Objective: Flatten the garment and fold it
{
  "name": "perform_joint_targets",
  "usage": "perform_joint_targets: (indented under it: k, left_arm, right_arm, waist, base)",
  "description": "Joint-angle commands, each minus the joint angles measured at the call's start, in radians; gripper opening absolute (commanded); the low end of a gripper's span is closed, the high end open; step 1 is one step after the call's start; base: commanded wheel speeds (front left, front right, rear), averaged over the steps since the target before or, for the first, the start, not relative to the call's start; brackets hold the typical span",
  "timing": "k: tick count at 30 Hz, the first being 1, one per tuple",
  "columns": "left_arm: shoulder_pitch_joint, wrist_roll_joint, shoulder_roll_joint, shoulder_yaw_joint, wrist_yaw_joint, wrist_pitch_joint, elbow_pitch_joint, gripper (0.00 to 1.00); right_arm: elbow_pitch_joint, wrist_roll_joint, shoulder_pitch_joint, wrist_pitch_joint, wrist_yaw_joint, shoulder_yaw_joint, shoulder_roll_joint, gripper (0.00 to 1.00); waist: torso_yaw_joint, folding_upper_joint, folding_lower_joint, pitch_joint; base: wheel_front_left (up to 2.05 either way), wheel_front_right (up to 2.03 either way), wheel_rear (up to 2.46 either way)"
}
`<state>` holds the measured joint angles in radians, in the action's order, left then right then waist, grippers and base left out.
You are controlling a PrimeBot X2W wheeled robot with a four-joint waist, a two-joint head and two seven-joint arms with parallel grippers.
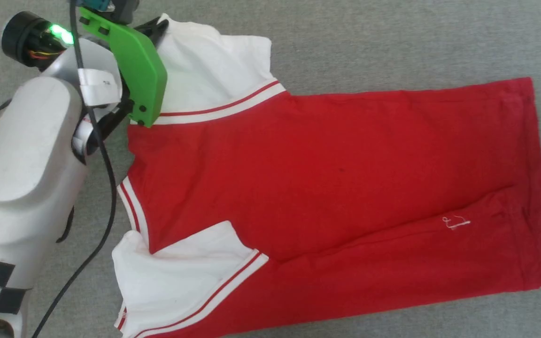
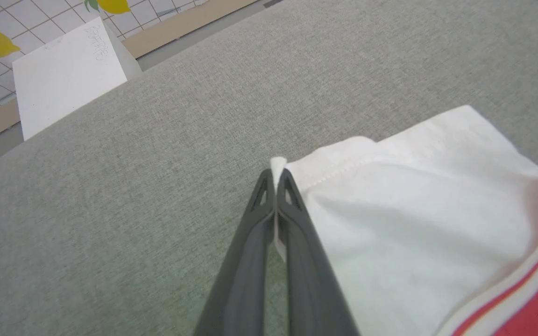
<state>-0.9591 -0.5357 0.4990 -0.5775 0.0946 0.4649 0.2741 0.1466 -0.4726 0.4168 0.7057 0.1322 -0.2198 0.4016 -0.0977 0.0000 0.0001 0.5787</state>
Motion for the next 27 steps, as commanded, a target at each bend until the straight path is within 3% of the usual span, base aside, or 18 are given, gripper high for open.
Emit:
perform_joint_targets:
  k: [1,10,11,12,14,20,27]
  left_arm:
    - [-0.002,0.000,-0.008,-0.005,-0.005,-0.007,-0.004,0.00]
    - [-0.014,-0.003,-0.041,-0.018,-0.011,-0.027,0.010,0.00]
    - [-0.014,-0.004,-0.045,-0.020,-0.011,-0.030,0.013,0.00]
    - [-0.015,-0.004,-0.048,-0.022,-0.012,-0.031,0.016,0.00]
    - [-0.016,-0.006,-0.053,-0.025,-0.011,-0.035,0.024,0.00]
    - [-0.010,-0.015,-0.054,-0.021,-0.009,-0.066,0.044,0.00]
    - [0.056,-0.065,-0.045,0.049,-0.029,-0.193,0.002,0.00]
  right_arm:
    - [-0.015,-0.005,0.018,0.009,-0.002,0.005,-0.001,1.00]
    - [-0.110,0.016,0.041,0.016,-0.002,0.034,-0.003,1.00]
    - [-0.122,0.015,0.044,0.020,-0.002,0.038,-0.002,0.89]
    - [-0.131,0.015,0.047,0.022,-0.002,0.040,-0.004,0.50]
    - [-0.152,0.015,0.055,0.029,-0.002,0.046,-0.005,0.00]
    - [-0.169,0.019,0.062,0.015,-0.002,0.058,0.006,0.00]
    - [-0.147,0.002,0.029,-0.049,-0.002,0.052,0.016,0.00]
  waist:
    - [0.017,0.0000,-0.0001,0.016]
    - [0.053,0.0000,-0.0001,0.038]
    - [0.055,0.0000,-0.0001,0.040]
    - [0.057,0.0000,-0.0001,0.040]
    - [0.060,0.0000,-0.0001,0.040]
    - [0.063,0.0000,-0.0001,0.015]
    - [0.062,0.0000,-0.0001,-0.070]
  base:
    - [0.00,0.00,0.00]
    - [0.00,0.00,0.00]
    - [0.00,0.00,0.00]
    - [0.00,0.00,0.00]
    - [0.00,0.00,0.00]
    - [0.00,0.00,0.00]
    - [0.00,0.00,0.00]
